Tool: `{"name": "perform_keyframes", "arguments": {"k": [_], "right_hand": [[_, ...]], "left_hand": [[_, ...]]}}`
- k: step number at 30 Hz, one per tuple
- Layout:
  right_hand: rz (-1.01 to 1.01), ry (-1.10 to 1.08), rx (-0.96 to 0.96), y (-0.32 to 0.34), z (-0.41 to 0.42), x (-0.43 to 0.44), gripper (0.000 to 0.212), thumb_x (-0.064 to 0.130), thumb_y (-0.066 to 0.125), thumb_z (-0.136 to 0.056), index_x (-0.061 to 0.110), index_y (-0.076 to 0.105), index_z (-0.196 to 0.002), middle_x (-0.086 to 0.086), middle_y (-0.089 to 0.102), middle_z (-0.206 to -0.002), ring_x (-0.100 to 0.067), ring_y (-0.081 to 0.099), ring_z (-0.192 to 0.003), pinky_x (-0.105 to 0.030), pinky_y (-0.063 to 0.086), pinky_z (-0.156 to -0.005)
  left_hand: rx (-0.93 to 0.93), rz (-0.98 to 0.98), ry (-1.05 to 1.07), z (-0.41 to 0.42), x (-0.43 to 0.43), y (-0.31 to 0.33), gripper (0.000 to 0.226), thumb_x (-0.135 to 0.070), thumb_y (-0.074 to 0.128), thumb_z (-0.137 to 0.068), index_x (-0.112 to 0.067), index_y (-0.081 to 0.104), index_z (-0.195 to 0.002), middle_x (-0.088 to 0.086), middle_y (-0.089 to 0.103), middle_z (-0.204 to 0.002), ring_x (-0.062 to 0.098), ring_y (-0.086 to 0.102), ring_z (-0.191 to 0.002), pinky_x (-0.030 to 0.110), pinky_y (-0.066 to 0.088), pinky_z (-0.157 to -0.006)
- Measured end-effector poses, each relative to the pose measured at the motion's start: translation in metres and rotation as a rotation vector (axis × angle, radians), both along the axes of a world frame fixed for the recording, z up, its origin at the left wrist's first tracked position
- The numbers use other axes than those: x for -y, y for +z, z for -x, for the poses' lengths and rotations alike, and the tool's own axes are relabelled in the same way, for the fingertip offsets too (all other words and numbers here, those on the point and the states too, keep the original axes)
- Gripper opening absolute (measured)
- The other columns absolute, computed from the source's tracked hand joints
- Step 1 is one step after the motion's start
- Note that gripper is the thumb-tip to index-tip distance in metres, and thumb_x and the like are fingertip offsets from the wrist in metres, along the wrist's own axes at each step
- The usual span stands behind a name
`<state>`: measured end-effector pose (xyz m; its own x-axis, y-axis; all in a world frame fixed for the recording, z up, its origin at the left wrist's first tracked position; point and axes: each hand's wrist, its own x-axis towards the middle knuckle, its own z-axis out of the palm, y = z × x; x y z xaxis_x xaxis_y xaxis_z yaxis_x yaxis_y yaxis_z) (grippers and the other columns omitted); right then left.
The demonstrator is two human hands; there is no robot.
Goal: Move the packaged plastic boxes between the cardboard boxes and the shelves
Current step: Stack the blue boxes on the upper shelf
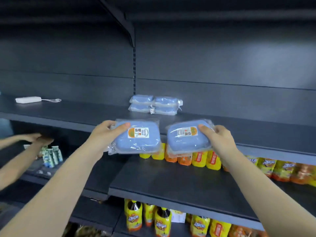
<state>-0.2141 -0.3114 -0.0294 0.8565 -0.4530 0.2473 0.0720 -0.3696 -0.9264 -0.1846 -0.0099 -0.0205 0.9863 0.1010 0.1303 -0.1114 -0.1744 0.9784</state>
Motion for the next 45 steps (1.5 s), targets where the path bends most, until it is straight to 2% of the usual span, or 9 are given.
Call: {"name": "perform_keyframes", "arguments": {"k": [6, 11, 15, 19, 23, 26, 30, 35, 45], "right_hand": [[-0.003, 0.0, 0.018, 0.027, -0.095, -0.027, 0.042, 0.044, 0.065, -0.084, 0.004, 0.056, -0.092, -0.009, 0.056, -0.077, -0.022, 0.049, -0.062, -0.029, 0.036, -0.055], [-0.006, -0.085, -0.066, 0.019, -0.192, -0.045, 0.04, 0.038, 0.067, -0.083, 0.0, 0.056, -0.079, -0.016, 0.051, -0.077, -0.024, 0.046, -0.069, -0.031, 0.034, -0.061], [0.137, -0.201, -0.177, 0.012, -0.247, -0.051, 0.048, 0.043, 0.059, -0.088, -0.002, 0.056, -0.071, -0.008, 0.051, -0.066, -0.027, 0.049, -0.072, -0.033, 0.037, -0.063], [0.358, -0.286, -0.319, -0.004, -0.279, -0.048, 0.055, 0.058, 0.044, -0.089, 0.006, 0.055, -0.077, -0.013, 0.058, -0.085, -0.031, 0.052, -0.092, -0.038, 0.038, -0.09], [0.587, -0.371, -0.288, -0.01, -0.282, -0.042, 0.06, 0.063, 0.044, -0.086, 0.008, 0.061, -0.104, -0.015, 0.057, -0.114, -0.036, 0.043, -0.115, -0.04, 0.036, -0.088], [0.691, -0.225, -0.063, -0.004, -0.273, -0.042, 0.053, 0.056, 0.059, -0.082, 0.01, 0.067, -0.108, -0.007, 0.062, -0.113, -0.032, 0.047, -0.116, -0.031, 0.033, -0.088], [0.784, -0.011, -0.107, -0.003, -0.261, -0.046, 0.043, 0.04, 0.077, -0.073, 0.018, 0.068, -0.109, 0.005, 0.056, -0.102, -0.02, 0.043, -0.113, -0.02, 0.027, -0.085], [0.761, -0.026, -0.114, -0.002, -0.278, -0.048, 0.04, 0.034, 0.081, -0.07, 0.018, 0.067, -0.104, 0.006, 0.053, -0.095, -0.022, 0.05, -0.106, -0.021, 0.032, -0.082], [0.802, -0.076, -0.184, 0.0, -0.309, -0.062, 0.049, 0.039, 0.073, -0.078, 0.016, 0.059, -0.119, -0.001, 0.051, -0.119, -0.024, 0.041, -0.118, -0.023, 0.033, -0.088]], "left_hand": [[-0.005, -0.077, -0.017, -0.108, -0.02, 0.022, 0.049, -0.05, 0.068, -0.079, -0.014, 0.056, -0.111, 0.004, 0.064, -0.11, 0.02, 0.063, -0.094, 0.034, 0.052, -0.082], [-0.048, -0.153, -0.111, -0.212, -0.027, 0.026, 0.054, -0.046, 0.071, -0.079, -0.011, 0.054, -0.115, 0.004, 0.059, -0.11, 0.017, 0.059, -0.089, 0.03, 0.049, -0.075], [-0.047, -0.285, -0.151, -0.283, -0.026, 0.024, 0.047, -0.05, 0.069, -0.079, -0.016, 0.053, -0.107, -0.001, 0.054, -0.108, 0.02, 0.056, -0.099, 0.032, 0.047, -0.088], [-0.052, -0.454, -0.186, -0.331, -0.019, 0.014, 0.042, -0.053, 0.062, -0.083, -0.011, 0.057, -0.09, 0.004, 0.059, -0.099, 0.023, 0.057, -0.091, 0.032, 0.045, -0.078], [0.085, -0.757, -0.194, -0.352, -0.017, 0.007, 0.045, -0.054, 0.053, -0.088, -0.01, 0.061, -0.097, 0.006, 0.062, -0.107, 0.02, 0.054, -0.092, 0.029, 0.04, -0.074], [0.292, -0.843, -0.175, -0.347, -0.024, 0.011, 0.047, -0.053, 0.058, -0.085, -0.018, 0.059, -0.118, 0.001, 0.054, -0.124, 0.019, 0.049, -0.114, 0.028, 0.039, -0.089], [0.444, -0.856, -0.353, -0.325, -0.025, 0.01, 0.04, -0.05, 0.065, -0.08, -0.024, 0.063, -0.11, -0.011, 0.055, -0.116, 0.009, 0.048, -0.111, 0.019, 0.032, -0.085], [0.525, -1.096, -0.364, -0.324, -0.009, 0.003, 0.042, -0.043, 0.063, -0.086, -0.024, 0.057, -0.122, -0.009, 0.053, -0.127, 0.015, 0.046, -0.12, 0.03, 0.039, -0.097], [0.457, -1.093, -0.32, -0.356, -0.003, 0.001, 0.034, -0.023, 0.06, -0.089, -0.017, 0.055, -0.122, -0.003, 0.053, -0.129, 0.018, 0.049, -0.118, 0.033, 0.043, -0.095]]}}
